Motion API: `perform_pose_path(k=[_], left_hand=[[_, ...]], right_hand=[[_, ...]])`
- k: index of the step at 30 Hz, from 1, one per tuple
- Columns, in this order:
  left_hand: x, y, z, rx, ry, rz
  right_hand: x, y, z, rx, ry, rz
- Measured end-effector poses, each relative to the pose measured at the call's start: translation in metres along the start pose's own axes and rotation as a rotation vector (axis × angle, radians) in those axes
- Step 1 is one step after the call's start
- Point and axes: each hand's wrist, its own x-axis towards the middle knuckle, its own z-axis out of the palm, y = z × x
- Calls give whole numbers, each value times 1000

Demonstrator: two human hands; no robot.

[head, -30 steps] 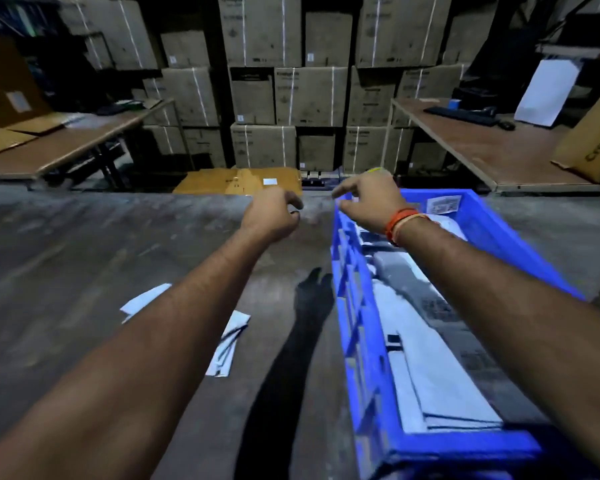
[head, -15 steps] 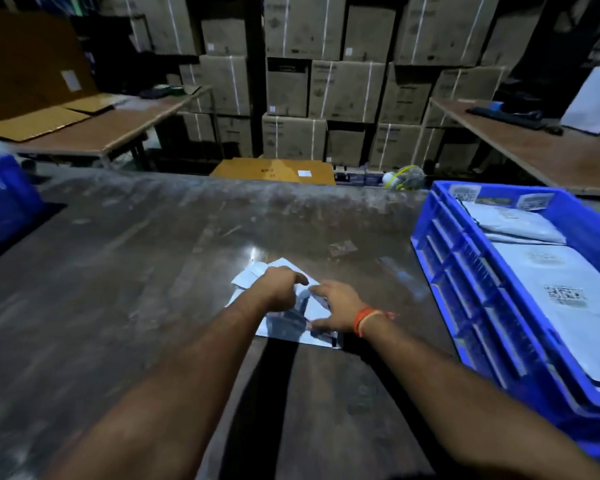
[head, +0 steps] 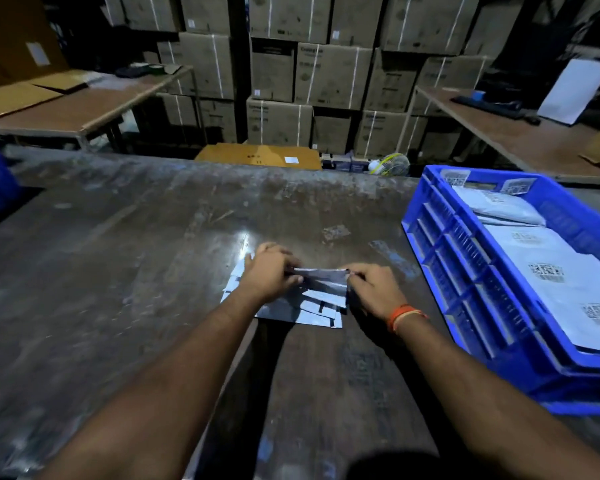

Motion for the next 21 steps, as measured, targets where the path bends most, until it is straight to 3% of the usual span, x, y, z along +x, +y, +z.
perform_pose_path(k=[3,6,10,17,21], left_hand=[[-4,5,-6,-27,120,12],[-20,33,-22,-240,256,-26],[-50,63,-13,-555,200,-170],[-104,100,59,-410,-35,-334],[-125,122,80,-324,38,-400]], right_hand=[[-10,2,-25,223,140,25],[-19,14,-43,352,236,90],[-41,33,-46,457,181,231],[-107,84,-23,125,19,379],[-133,83,-23,-96,62,363]])
